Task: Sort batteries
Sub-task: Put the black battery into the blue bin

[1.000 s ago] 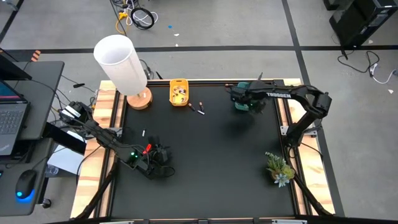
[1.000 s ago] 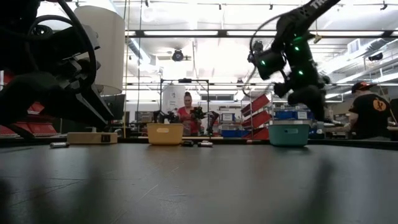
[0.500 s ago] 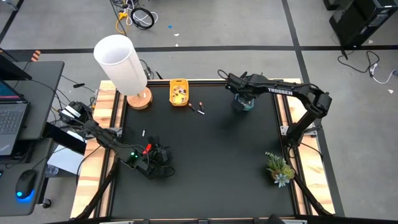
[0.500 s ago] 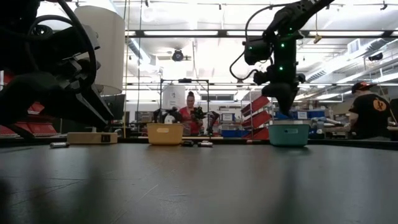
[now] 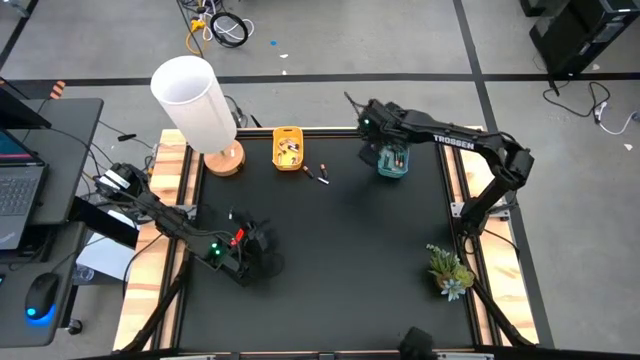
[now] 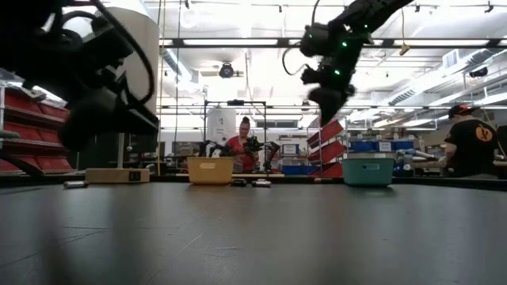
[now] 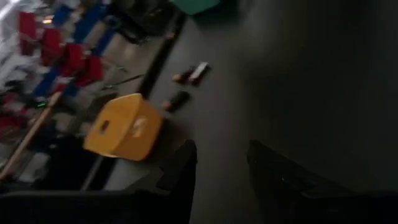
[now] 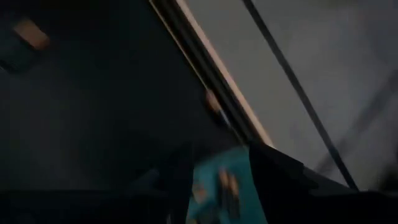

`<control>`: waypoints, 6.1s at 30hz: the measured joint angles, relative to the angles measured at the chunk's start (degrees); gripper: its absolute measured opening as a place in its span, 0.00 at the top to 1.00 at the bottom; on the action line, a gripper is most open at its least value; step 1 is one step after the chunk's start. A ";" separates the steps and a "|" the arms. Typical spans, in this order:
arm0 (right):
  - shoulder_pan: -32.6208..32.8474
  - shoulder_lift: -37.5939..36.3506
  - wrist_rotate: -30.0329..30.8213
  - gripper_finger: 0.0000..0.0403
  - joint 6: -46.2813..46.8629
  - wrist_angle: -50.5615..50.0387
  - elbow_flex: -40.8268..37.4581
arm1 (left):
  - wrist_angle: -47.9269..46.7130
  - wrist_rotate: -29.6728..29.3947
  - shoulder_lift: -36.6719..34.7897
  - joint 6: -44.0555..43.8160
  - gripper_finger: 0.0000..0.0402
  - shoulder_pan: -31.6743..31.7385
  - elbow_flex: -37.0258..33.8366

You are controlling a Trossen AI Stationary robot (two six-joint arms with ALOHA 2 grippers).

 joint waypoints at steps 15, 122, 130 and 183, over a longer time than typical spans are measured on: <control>-4.70 30.44 -11.70 0.57 -3.84 -14.83 29.63 | 8.41 1.64 0.00 -1.24 0.63 3.52 0.00; -8.74 11.77 -19.79 0.92 -4.94 -26.18 16.24 | 3.89 12.79 0.00 -4.82 0.63 3.50 0.01; -10.13 8.88 -18.52 0.81 -1.86 -20.07 4.96 | 5.77 12.75 0.00 -4.65 0.63 3.50 0.02; 7.40 32.95 -22.55 0.67 6.89 7.35 22.88 | 6.63 10.69 0.00 -3.05 0.63 3.52 0.02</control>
